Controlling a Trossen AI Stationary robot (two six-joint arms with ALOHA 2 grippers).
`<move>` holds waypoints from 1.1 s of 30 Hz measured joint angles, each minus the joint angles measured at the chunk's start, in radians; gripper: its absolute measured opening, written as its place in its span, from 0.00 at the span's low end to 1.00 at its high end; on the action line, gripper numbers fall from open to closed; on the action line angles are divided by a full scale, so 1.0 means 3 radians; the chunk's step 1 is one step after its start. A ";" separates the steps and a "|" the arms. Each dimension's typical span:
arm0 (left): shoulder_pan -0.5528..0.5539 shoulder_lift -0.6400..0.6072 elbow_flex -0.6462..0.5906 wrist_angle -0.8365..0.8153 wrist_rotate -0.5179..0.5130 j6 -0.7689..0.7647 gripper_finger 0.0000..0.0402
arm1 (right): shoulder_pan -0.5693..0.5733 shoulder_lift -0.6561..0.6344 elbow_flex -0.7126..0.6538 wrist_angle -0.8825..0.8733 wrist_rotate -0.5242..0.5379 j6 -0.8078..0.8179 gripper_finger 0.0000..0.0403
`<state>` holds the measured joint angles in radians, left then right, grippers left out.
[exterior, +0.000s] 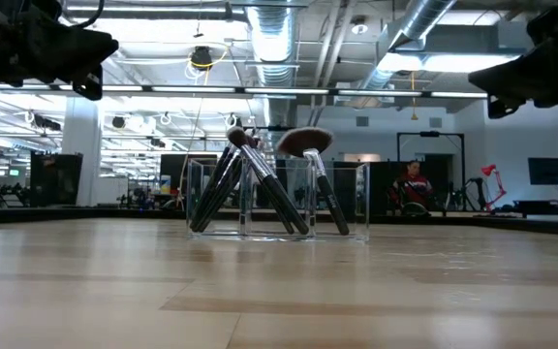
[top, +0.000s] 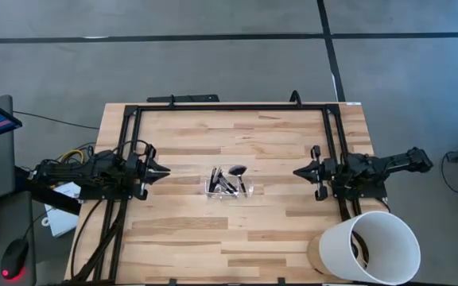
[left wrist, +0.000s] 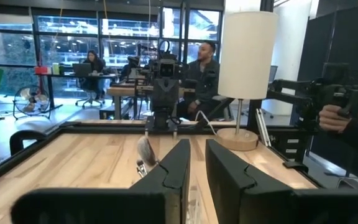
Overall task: Put items in baskets/containers
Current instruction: Return to Home Position
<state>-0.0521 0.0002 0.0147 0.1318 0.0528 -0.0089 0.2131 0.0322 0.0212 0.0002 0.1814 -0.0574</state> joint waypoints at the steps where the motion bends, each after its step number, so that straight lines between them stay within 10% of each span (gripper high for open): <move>1: -0.0001 0.0008 0.0000 0.0002 0.0000 0.0013 0.12 | -0.0001 -0.0003 0.0000 0.0000 0.0000 -0.0012 0.00; 33: 0.0000 0.0033 -0.0032 0.0037 0.0000 0.0094 0.12 | -0.0061 0.0000 0.0003 0.0022 0.0117 0.0254 0.00</move>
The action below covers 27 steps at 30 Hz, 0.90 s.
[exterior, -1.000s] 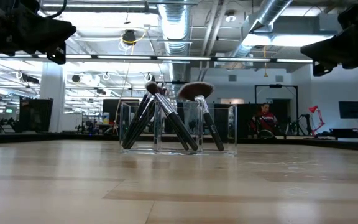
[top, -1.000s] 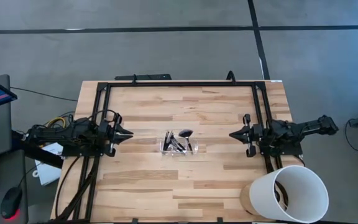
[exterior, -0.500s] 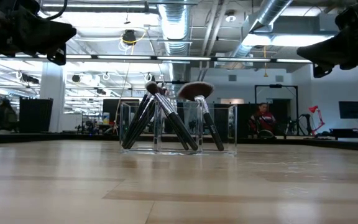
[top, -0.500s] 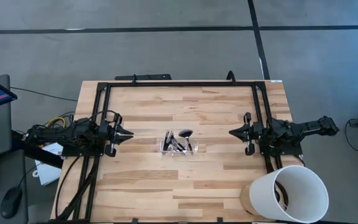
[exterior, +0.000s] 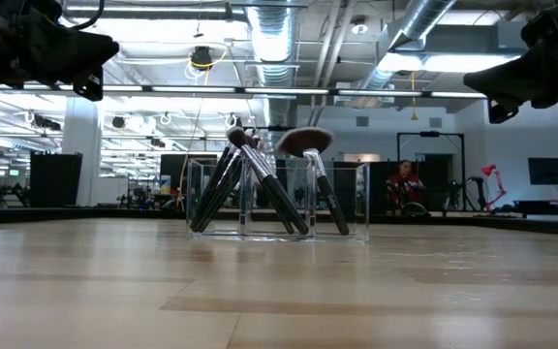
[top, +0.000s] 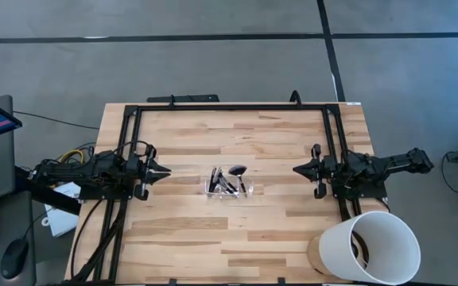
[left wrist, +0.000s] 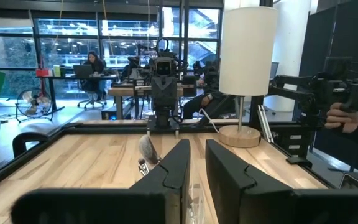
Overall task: Put items in baskets/containers
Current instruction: Return to Home Position
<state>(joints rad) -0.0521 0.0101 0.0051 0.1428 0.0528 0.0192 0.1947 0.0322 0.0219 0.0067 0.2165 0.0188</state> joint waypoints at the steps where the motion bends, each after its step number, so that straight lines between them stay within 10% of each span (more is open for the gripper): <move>1: 0.0000 0.0000 0.0000 0.0001 0.0000 0.0001 0.12 | 0.0000 0.0000 0.0000 0.0000 0.0000 0.0000 0.00; 27: 0.0000 0.0001 0.0000 0.0048 0.0078 0.0090 0.01 | 0.0000 0.0000 0.0001 -0.0001 -0.0001 0.0002 0.00</move>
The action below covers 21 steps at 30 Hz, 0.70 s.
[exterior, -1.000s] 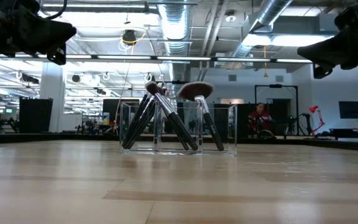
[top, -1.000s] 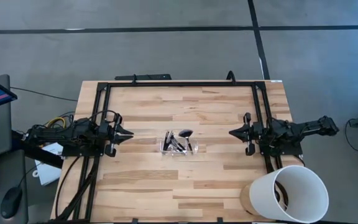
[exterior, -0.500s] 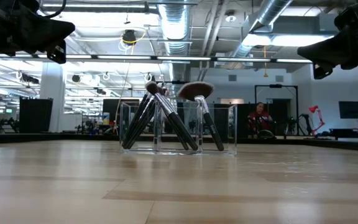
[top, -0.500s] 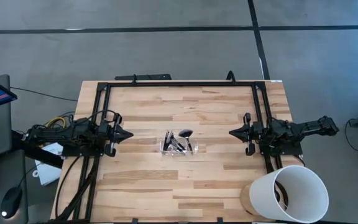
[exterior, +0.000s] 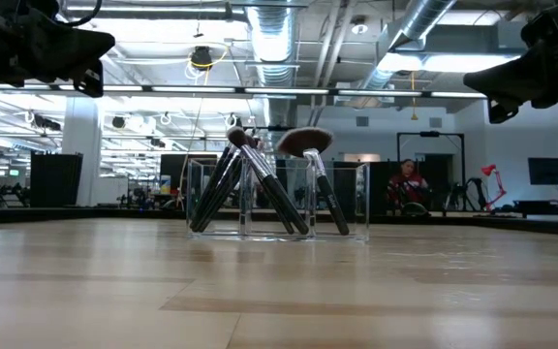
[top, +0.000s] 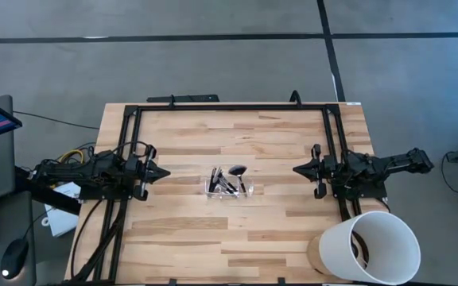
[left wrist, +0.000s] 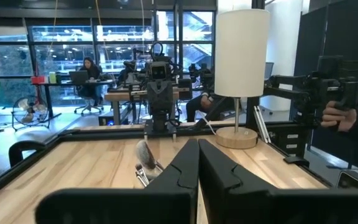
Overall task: Put items in baskets/containers
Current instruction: Return to Home Position
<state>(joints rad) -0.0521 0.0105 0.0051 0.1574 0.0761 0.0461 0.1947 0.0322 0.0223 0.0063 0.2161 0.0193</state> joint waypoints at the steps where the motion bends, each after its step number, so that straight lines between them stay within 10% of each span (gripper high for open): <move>1: 0.0000 0.0000 0.0000 -0.0001 0.0000 -0.0002 0.01 | 0.0000 0.0000 0.0000 0.0000 0.0000 0.0000 0.00; 21: -0.0001 0.0020 0.0001 0.0034 -0.0015 0.0169 0.01 | 0.0000 0.0001 0.0003 0.0000 -0.0004 0.0025 0.00</move>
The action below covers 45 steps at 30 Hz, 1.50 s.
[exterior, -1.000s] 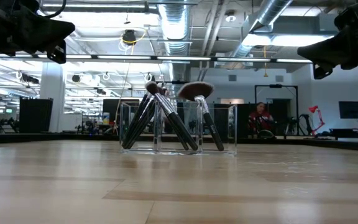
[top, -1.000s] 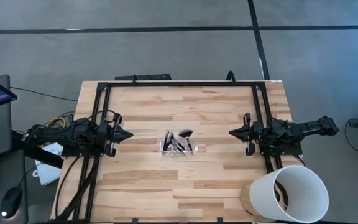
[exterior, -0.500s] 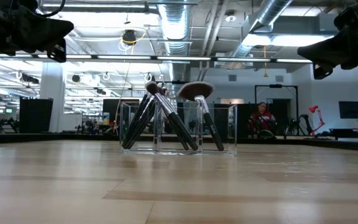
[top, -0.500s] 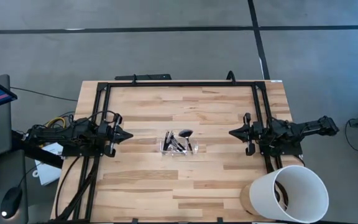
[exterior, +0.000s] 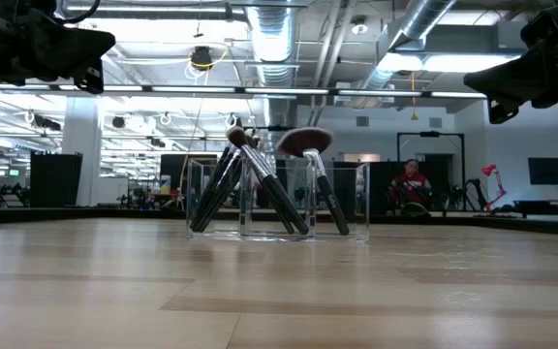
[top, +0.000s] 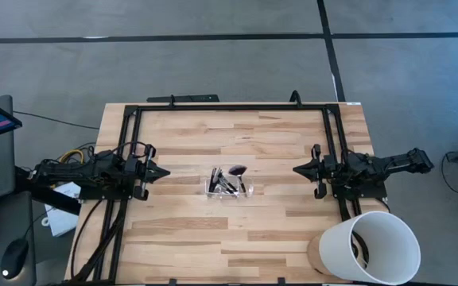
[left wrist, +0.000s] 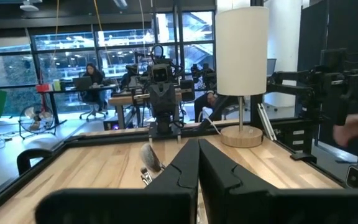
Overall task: Put items in baskets/containers
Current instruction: Return to Home Position
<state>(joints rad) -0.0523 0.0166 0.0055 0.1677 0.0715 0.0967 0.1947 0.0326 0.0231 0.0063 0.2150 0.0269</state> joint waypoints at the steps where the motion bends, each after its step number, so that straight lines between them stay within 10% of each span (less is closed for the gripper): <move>1: -0.0001 0.0000 0.0000 0.0000 0.0000 -0.0001 0.01 | 0.0000 0.0000 0.0000 0.0001 0.0000 0.0000 0.00; 45: 0.0001 0.0001 0.0000 0.0066 0.0001 -0.0001 0.01 | 0.0000 0.0000 0.0000 0.0003 -0.0003 0.0000 0.00</move>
<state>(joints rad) -0.0521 0.0170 0.0055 0.1875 0.0719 0.0963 0.1947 0.0326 0.0231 0.0071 0.2142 0.0269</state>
